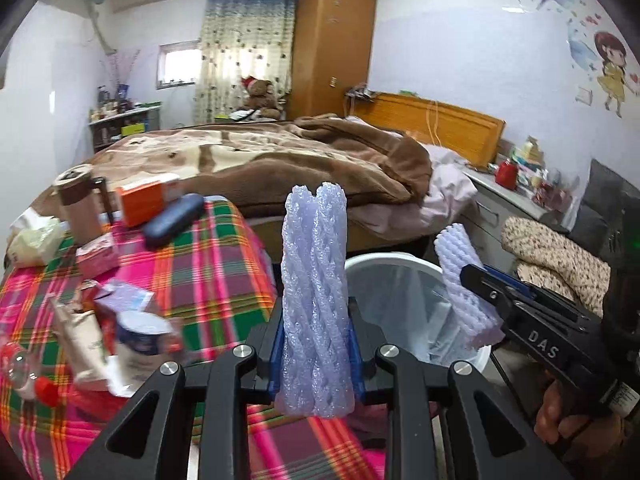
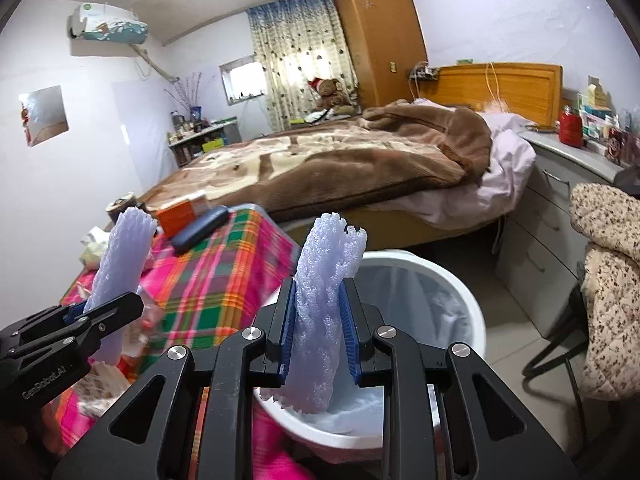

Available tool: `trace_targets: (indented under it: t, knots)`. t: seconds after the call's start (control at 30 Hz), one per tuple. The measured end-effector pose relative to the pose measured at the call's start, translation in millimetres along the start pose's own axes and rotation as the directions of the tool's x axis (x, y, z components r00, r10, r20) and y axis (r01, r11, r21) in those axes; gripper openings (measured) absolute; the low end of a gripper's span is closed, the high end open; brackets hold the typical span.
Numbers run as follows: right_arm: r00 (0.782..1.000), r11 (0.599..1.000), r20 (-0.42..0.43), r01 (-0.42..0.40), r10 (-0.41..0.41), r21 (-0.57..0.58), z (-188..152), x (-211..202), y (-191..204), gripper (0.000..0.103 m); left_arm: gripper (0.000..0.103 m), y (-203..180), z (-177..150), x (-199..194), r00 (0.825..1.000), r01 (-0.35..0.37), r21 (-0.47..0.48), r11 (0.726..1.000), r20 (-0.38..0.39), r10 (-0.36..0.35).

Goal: Collect trash
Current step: 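Carry both foam nets over the white trash bin with both tools, then open both tools to drop the foam nets into the bin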

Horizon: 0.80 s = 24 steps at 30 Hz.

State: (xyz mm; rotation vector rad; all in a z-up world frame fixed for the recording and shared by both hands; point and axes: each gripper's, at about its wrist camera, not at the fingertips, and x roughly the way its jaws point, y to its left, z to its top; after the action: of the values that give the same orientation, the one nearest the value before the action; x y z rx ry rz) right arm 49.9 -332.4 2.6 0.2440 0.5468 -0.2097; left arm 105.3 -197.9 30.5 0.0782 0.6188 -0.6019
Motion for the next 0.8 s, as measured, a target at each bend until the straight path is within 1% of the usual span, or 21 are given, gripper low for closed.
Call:
trace_targets:
  t: [0.13,0.23,0.33,0.37,0.43,0.57,0.63,0.67,0.73,0.77,0.8]
  knots:
    - [0.999,1.000,-0.041,0.025,-0.025,-0.006,-6.1,9.6,-14.8,0.023,0.027,-17.5,-1.1,20.9,0.999,0.025,0.006,1.000,-0.027,-0.025]
    - [0.998,1.000,-0.068,0.017,-0.019,-0.017,-8.0,18.2,-21.3,0.023,0.027,-29.1,-3.1,35.1,0.999,0.038,0.017,0.999,-0.039,-0.037]
    - [0.996,0.999,-0.089,0.024,-0.026,-0.027,-8.8,26.4,-27.5,0.023,0.027,-37.9,-6.2,50.7,0.996,0.049,0.014,0.999,-0.076,-0.047]
    - [0.995,0.999,-0.092,0.025,-0.028,-0.026,-8.9,27.9,-29.8,0.023,0.027,-40.9,-7.0,53.4,0.996,0.051,0.019,0.999,-0.078,-0.049]
    - [0.995,1.000,-0.100,0.018,-0.020,-0.025,-11.0,29.8,-34.0,0.023,0.027,-44.6,-8.2,59.8,0.995,0.037,0.028,0.999,-0.090,-0.034]
    - [0.992,0.999,-0.117,0.037,-0.041,-0.036,-14.4,36.2,-40.4,0.023,0.027,-49.0,-8.9,70.6,0.994,0.022,0.037,0.999,-0.104,-0.019]
    - [0.990,0.998,-0.131,0.046,-0.050,-0.033,-14.6,38.9,-42.9,0.026,0.027,-49.2,-9.0,75.4,0.994,0.022,0.029,0.999,-0.111,-0.019]
    - [0.989,0.999,-0.137,0.045,-0.049,-0.029,-14.0,40.6,-45.1,0.026,0.029,-48.9,-9.3,77.7,0.993,0.028,0.022,0.999,-0.118,-0.025]
    - [0.988,0.998,-0.143,0.050,-0.053,-0.023,-14.0,40.6,-47.4,0.027,0.038,-47.7,-9.5,80.2,0.991,0.034,0.011,0.999,-0.129,-0.032]
    - [0.988,0.999,-0.146,0.046,-0.049,-0.025,-14.0,40.1,-47.8,0.029,0.050,-47.0,-9.5,79.3,0.992,0.030,0.011,1.000,-0.121,-0.028]
    - [0.988,0.998,-0.147,0.050,-0.053,-0.026,-13.7,40.5,-48.6,0.030,0.060,-46.7,-8.2,78.6,0.993,0.029,0.008,1.000,-0.115,-0.028]
